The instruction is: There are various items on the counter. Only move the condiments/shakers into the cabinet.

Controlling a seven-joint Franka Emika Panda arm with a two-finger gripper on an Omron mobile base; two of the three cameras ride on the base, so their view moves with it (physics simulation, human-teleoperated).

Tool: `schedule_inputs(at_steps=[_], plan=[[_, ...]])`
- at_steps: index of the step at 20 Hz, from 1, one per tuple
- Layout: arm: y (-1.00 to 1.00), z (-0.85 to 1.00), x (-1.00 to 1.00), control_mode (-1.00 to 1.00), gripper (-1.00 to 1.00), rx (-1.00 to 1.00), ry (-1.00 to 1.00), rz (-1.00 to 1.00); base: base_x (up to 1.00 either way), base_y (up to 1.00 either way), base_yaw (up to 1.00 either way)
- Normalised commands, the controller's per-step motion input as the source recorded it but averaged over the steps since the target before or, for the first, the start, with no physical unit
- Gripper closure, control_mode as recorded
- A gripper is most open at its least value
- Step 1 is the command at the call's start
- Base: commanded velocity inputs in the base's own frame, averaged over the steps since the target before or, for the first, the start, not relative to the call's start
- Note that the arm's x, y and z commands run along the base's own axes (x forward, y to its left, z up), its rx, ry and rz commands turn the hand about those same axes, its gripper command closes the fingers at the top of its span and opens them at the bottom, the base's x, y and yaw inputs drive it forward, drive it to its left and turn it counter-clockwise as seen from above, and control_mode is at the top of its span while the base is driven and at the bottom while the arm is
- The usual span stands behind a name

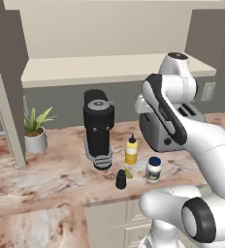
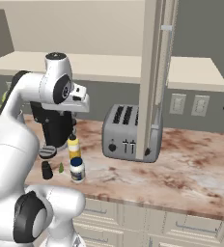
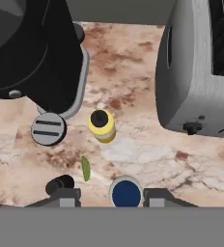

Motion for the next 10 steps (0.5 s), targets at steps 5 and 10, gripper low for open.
schedule_inputs(at_steps=[5, 10], plan=[[-0.15, -0.15, -0.23, -1.0, -1.0, 0.0, 0.0, 0.0, 0.0, 0.0, 0.0], [-0.99, -0.77, -0.93, -1.0, -1.0, 0.21, -0.17, 0.12, 0.0, 0.0, 0.0]])
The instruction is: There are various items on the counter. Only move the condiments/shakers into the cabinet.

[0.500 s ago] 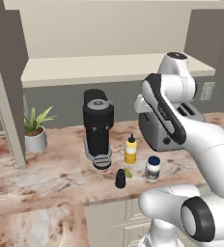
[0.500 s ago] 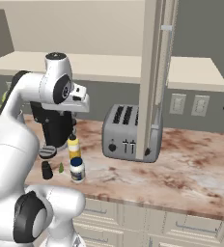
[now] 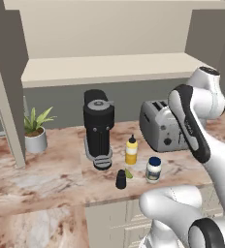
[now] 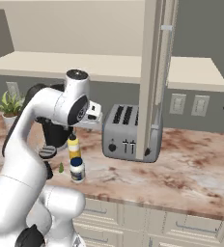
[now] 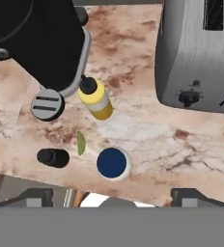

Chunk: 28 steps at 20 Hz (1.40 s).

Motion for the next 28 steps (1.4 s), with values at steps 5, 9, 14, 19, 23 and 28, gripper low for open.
schedule_inputs(at_steps=[5, 9, 14, 19, 23, 28], plan=[[-0.72, -0.78, -0.57, -1.0, -1.0, 0.16, -0.18, 0.24, 0.0, 0.0, 0.0], [-0.17, -0.37, -0.08, -1.0, -1.0, 0.0, -0.2, 0.15, 0.0, 0.0, 0.0], [-0.07, -0.28, -0.15, -1.0, -1.0, 0.0, -0.27, 0.14, 0.0, 0.0, 0.0], [0.0, -0.15, -0.06, -1.0, -1.0, 0.0, -0.27, 0.21, 0.0, 0.0, 0.0], [0.0, -0.02, 0.0, -1.0, -1.0, 0.0, -0.29, 0.25, 0.0, 0.0, 0.0], [0.0, -0.01, 0.02, -1.0, -1.0, 0.0, -0.14, 0.24, 0.0, 0.0, 0.0]])
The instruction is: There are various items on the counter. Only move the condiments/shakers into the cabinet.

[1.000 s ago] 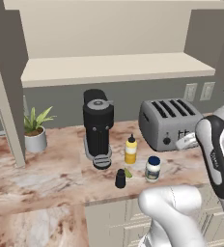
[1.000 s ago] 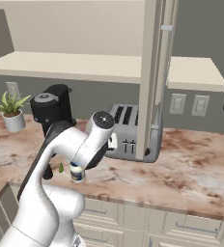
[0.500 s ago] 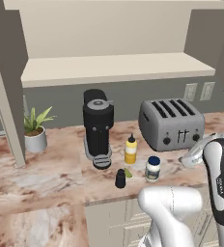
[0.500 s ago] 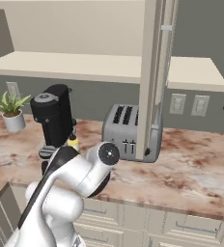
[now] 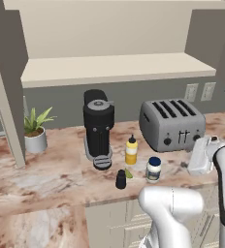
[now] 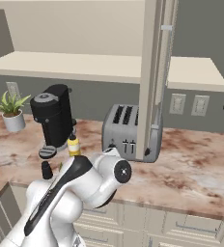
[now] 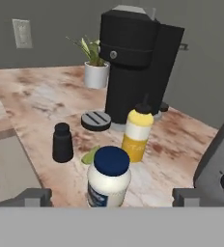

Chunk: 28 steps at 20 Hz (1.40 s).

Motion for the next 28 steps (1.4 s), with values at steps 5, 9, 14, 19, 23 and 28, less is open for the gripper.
schedule_inputs(at_steps=[5, 9, 14, 19, 23, 28], plan=[[0.07, -0.05, 0.05, -1.0, -1.0, -0.01, 0.02, 0.21, 0.0, 0.0, 0.0], [0.17, -0.09, 0.31, -1.0, -1.0, 0.0, 0.14, 0.16, 0.0, 0.0, 0.0], [0.14, -0.1, 0.4, -1.0, -1.0, 0.0, 0.16, 0.12, 0.0, 0.0, 0.0], [0.06, -0.15, 0.21, -1.0, -1.0, 0.0, 0.13, 0.11, 0.0, 0.0, 0.0], [0.0, -0.2, 0.01, -1.0, -1.0, 0.0, 0.1, 0.1, 0.0, 0.0, 0.0], [0.06, -0.16, 0.0, -1.0, -1.0, 0.0, 0.1, 0.09, 0.0, 0.0, 0.0]])
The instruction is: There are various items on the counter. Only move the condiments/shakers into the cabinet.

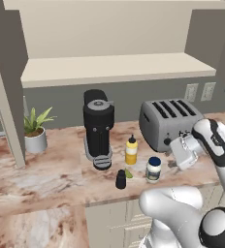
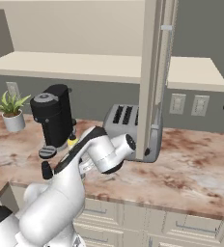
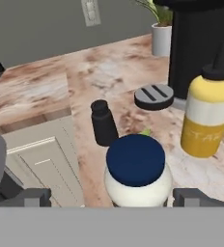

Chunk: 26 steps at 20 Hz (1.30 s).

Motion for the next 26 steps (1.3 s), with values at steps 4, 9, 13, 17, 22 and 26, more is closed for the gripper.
schedule_inputs(at_steps=[4, 9, 13, 17, 22, 26], plan=[[0.2, -0.08, 0.01, -1.0, -1.0, 0.0, 0.1, 0.08, 0.0, 0.0, 0.0], [0.2, -0.07, 0.0, -1.0, -1.0, 0.0, 0.07, 0.07, 0.0, 0.0, 0.0], [0.15, -0.04, 0.0, -1.0, -1.0, 0.0, 0.02, 0.04, 0.0, 0.0, 0.0], [0.13, -0.01, 0.0, -1.0, -1.0, 0.0, 0.0, 0.02, 0.0, 0.0, 0.0], [0.01, -0.05, 0.0, -1.0, -1.0, 0.0, -0.01, 0.0, 0.0, 0.0, 0.0], [-0.25, -0.15, 0.0, -1.0, -1.0, 0.0, -0.06, 0.0, 0.0, 0.0, 0.0]])
